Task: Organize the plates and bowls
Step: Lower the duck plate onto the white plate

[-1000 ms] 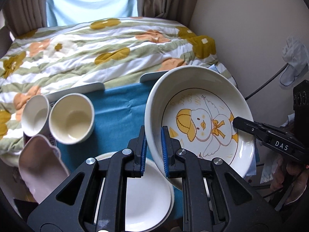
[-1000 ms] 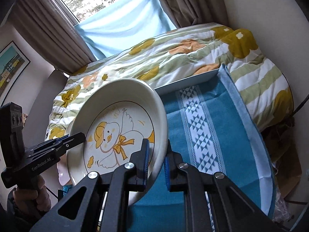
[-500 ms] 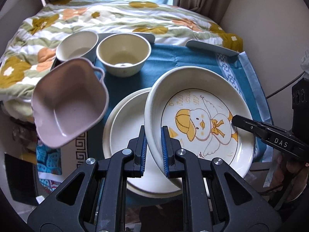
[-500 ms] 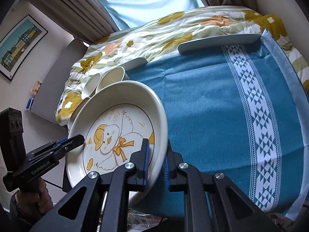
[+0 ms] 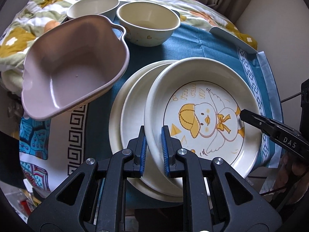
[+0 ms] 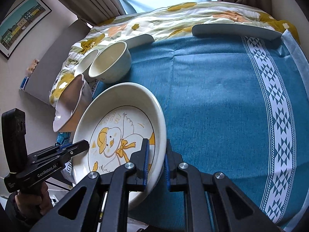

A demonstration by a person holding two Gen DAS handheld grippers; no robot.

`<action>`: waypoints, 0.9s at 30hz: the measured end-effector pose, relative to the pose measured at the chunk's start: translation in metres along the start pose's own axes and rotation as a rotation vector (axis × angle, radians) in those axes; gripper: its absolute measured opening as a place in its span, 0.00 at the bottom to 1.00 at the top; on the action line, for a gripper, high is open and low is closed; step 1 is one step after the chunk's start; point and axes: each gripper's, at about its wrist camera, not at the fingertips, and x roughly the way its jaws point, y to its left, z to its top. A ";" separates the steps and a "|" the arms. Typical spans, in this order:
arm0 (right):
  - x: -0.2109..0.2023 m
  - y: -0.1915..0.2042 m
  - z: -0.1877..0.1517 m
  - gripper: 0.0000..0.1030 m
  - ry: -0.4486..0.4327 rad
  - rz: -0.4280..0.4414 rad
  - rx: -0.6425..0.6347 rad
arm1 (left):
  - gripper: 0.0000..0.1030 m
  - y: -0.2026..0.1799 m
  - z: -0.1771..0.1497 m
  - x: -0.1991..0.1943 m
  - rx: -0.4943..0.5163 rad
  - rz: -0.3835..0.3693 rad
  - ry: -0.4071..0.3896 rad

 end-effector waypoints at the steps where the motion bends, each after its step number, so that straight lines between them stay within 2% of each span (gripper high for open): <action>1: 0.000 0.000 0.000 0.13 -0.001 -0.001 -0.001 | 0.13 0.002 0.001 0.001 0.002 0.002 0.002; 5: 0.002 0.002 0.001 0.12 -0.003 -0.007 -0.004 | 0.14 0.000 0.002 0.006 0.002 0.016 0.010; 11: 0.004 0.004 0.002 0.13 -0.004 -0.008 0.001 | 0.14 -0.007 0.003 0.009 0.031 0.078 0.015; 18: 0.004 0.007 0.002 0.12 -0.010 -0.012 -0.007 | 0.14 -0.019 0.003 0.006 0.103 0.186 0.000; 21: 0.005 0.007 0.002 0.13 -0.006 -0.009 -0.005 | 0.14 -0.027 0.003 0.006 0.139 0.264 -0.016; 27: 0.003 0.010 0.001 0.13 -0.021 -0.028 -0.034 | 0.15 -0.031 0.003 0.008 0.168 0.312 -0.016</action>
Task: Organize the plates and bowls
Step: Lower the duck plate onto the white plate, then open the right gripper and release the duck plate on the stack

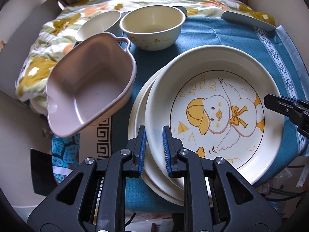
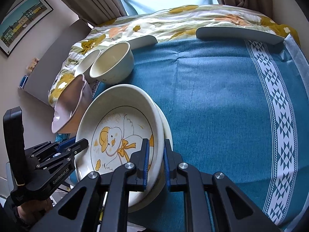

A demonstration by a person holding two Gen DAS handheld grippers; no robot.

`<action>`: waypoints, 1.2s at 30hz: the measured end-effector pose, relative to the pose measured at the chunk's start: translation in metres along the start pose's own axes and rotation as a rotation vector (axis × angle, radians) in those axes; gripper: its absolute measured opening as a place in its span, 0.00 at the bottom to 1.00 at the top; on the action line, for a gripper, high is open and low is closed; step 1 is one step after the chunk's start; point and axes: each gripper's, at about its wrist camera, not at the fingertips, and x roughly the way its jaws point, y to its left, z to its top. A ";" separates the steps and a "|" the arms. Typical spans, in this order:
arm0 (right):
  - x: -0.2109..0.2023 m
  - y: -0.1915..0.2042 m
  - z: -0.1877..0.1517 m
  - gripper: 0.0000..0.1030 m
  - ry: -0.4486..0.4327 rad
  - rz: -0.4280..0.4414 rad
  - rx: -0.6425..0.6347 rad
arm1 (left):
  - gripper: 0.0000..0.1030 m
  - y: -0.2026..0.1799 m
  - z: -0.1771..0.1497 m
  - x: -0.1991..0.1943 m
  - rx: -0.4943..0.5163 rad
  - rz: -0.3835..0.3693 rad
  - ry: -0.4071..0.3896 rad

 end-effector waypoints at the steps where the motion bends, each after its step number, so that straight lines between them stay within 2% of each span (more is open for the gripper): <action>1: 0.000 0.001 0.000 0.13 0.002 -0.001 -0.003 | 0.15 0.000 0.000 -0.001 0.003 0.007 0.001; 8: 0.000 0.001 -0.001 0.12 0.002 -0.004 -0.004 | 0.15 -0.003 -0.001 -0.005 0.012 0.045 0.017; 16: 0.001 0.003 -0.001 0.13 0.003 -0.014 -0.013 | 0.15 -0.002 -0.004 -0.008 -0.012 0.041 0.029; 25: -0.001 0.007 -0.002 0.12 0.003 -0.035 -0.044 | 0.15 -0.006 -0.004 -0.009 -0.025 0.069 0.038; 29: -0.001 0.007 -0.003 0.12 0.003 -0.035 -0.049 | 0.16 -0.009 -0.005 -0.010 -0.015 0.099 0.039; 33: 0.000 0.008 -0.004 0.12 0.008 -0.030 -0.054 | 0.16 -0.016 -0.005 -0.015 0.023 0.191 0.011; 36: 0.001 0.011 -0.004 0.12 0.011 -0.024 -0.065 | 0.16 -0.011 -0.005 -0.015 0.001 0.169 0.011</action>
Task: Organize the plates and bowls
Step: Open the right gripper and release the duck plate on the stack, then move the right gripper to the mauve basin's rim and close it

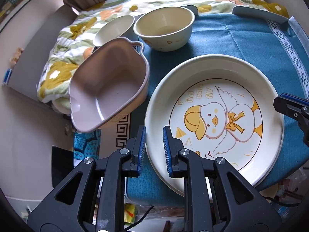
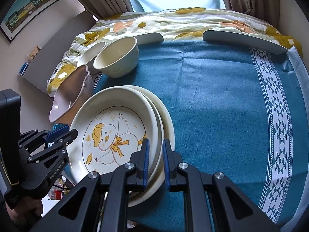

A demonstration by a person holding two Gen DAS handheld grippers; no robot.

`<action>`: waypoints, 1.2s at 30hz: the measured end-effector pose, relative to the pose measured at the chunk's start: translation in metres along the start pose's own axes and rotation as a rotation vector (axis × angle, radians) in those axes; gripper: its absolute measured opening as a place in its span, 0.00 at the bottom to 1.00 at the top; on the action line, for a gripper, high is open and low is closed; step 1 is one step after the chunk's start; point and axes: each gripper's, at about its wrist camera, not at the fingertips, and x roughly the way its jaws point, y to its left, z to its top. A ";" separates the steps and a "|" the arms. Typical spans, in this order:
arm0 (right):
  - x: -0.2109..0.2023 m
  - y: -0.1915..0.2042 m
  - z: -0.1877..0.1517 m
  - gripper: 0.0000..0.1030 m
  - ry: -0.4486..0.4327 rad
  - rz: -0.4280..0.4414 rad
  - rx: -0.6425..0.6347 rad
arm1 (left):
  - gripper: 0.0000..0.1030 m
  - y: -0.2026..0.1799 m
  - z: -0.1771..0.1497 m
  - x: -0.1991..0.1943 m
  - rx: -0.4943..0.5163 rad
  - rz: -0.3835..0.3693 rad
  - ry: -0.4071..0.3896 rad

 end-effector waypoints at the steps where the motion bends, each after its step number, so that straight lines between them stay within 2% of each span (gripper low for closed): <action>1: 0.000 0.001 0.000 0.12 -0.001 0.001 -0.002 | 0.16 0.002 0.000 -0.001 -0.011 -0.013 -0.001; 5: -0.002 0.002 -0.001 0.12 -0.006 0.006 -0.006 | 0.16 0.008 -0.001 -0.001 -0.031 -0.034 0.009; 7: -0.006 0.003 0.001 0.12 -0.018 0.012 -0.012 | 0.16 0.017 -0.001 -0.008 -0.073 -0.081 0.003; 11: -0.030 0.009 0.016 0.12 -0.065 0.052 -0.048 | 0.16 0.045 0.006 -0.039 -0.167 -0.161 -0.073; 12: -0.037 0.010 0.021 0.12 -0.079 0.060 -0.059 | 0.19 0.057 0.007 -0.052 -0.198 -0.182 -0.105; 14: -0.051 0.016 0.034 0.12 -0.089 0.097 -0.083 | 0.51 0.076 0.009 -0.072 -0.246 -0.179 -0.156; 15: -0.056 0.019 0.041 0.13 -0.093 0.111 -0.095 | 0.94 0.084 0.009 -0.080 -0.270 -0.167 -0.180; 16: -0.062 0.023 0.046 0.19 -0.105 0.120 -0.103 | 1.00 0.094 0.007 -0.091 -0.302 -0.147 -0.224; 17: -0.068 0.027 0.053 0.27 -0.125 0.138 -0.112 | 1.00 0.104 0.005 -0.098 -0.328 -0.142 -0.265; 18: -0.071 0.032 0.058 0.59 -0.140 0.160 -0.122 | 1.00 0.113 0.004 -0.102 -0.347 -0.148 -0.283; 20: -0.073 0.043 0.068 1.00 -0.187 0.204 -0.140 | 1.00 0.132 0.004 -0.095 -0.377 -0.165 -0.259; 22: -0.066 0.057 0.077 1.00 -0.190 0.199 -0.170 | 1.00 0.147 0.001 -0.087 -0.403 -0.167 -0.235; 24: -0.048 0.077 0.085 1.00 -0.121 0.197 -0.218 | 1.00 0.166 -0.003 -0.075 -0.434 -0.199 -0.225; 26: -0.029 0.095 0.090 1.00 -0.055 0.208 -0.245 | 1.00 0.182 -0.006 -0.061 -0.469 -0.252 -0.212; 29: 0.001 0.118 0.094 1.00 -0.007 0.243 -0.234 | 0.97 0.204 -0.008 -0.028 -0.524 -0.331 -0.152; 33: 0.045 0.142 0.098 1.00 0.073 0.236 -0.216 | 0.82 0.212 -0.004 0.013 -0.544 -0.415 -0.084; 36: 0.077 0.150 0.102 0.95 0.135 0.219 -0.198 | 0.72 0.207 0.002 0.042 -0.519 -0.454 -0.038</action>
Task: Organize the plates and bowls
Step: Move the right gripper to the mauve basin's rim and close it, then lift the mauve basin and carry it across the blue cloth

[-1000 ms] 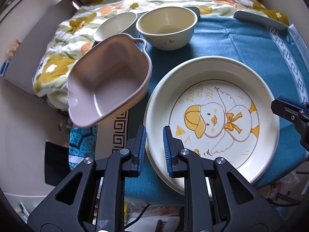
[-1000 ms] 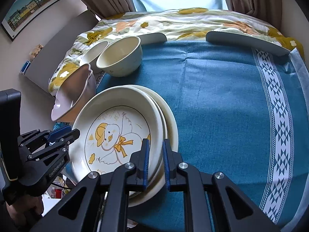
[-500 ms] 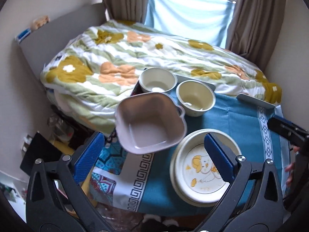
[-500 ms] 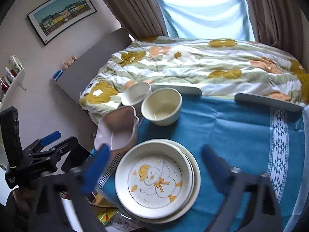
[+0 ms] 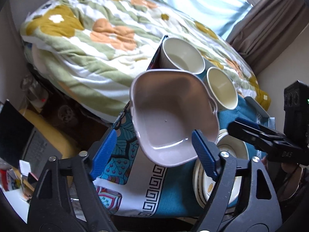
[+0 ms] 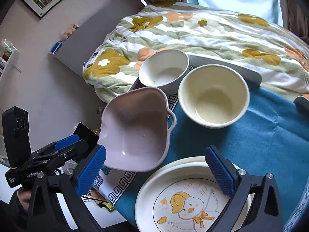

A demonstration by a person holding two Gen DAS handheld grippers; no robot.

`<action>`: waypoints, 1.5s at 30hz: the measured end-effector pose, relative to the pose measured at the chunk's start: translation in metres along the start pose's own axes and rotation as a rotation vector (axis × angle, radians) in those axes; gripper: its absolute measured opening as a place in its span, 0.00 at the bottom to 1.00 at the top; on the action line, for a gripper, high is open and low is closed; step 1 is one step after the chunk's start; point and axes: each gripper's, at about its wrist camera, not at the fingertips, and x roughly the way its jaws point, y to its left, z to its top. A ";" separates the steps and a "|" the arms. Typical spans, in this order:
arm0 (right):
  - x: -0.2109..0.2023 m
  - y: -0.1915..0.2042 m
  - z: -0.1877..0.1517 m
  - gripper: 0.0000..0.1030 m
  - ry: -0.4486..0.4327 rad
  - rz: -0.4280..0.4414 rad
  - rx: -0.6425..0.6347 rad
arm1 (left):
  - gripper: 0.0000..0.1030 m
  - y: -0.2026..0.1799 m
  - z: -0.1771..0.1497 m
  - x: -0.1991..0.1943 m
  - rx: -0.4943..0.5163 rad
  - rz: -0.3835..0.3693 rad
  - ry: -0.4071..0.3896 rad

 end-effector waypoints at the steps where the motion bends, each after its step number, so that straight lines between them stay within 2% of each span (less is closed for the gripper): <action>1: 0.010 -0.001 0.002 0.88 0.017 -0.008 0.006 | 0.68 0.002 0.002 0.008 0.002 -0.003 0.015; 4: 0.029 -0.004 0.006 0.72 0.069 -0.014 0.027 | 0.58 0.009 0.007 0.027 -0.006 -0.018 0.053; 11: 0.057 -0.008 0.011 0.50 0.123 -0.010 0.046 | 0.32 0.016 0.013 0.054 0.021 -0.025 0.110; 13: 0.061 -0.009 0.010 0.30 0.129 -0.009 0.051 | 0.22 0.017 0.013 0.059 0.021 -0.023 0.125; 15: 0.063 -0.010 0.010 0.22 0.132 -0.010 0.055 | 0.14 0.019 0.014 0.065 0.017 -0.013 0.138; 16: 0.063 -0.009 0.009 0.20 0.128 -0.023 0.049 | 0.12 0.019 0.014 0.066 0.017 -0.004 0.134; 18: 0.062 -0.007 0.006 0.14 0.120 -0.055 0.036 | 0.10 0.021 0.014 0.066 0.018 0.003 0.123; 23: 0.052 -0.007 0.000 0.11 0.086 -0.045 0.052 | 0.09 0.015 0.015 0.057 0.058 0.037 0.102; 30: 0.010 0.002 -0.007 0.11 -0.006 -0.024 0.026 | 0.09 -0.018 0.016 0.011 0.121 0.083 0.015; 34: -0.030 -0.004 -0.019 0.11 -0.071 0.002 0.038 | 0.09 -0.058 0.010 -0.022 0.183 0.101 -0.058; 37: -0.062 -0.014 -0.033 0.11 -0.113 -0.001 0.043 | 0.09 -0.094 -0.001 -0.037 0.203 0.093 -0.081; 45: -0.152 -0.064 -0.090 0.11 -0.209 -0.067 0.118 | 0.09 -0.215 -0.053 -0.051 0.316 0.017 -0.107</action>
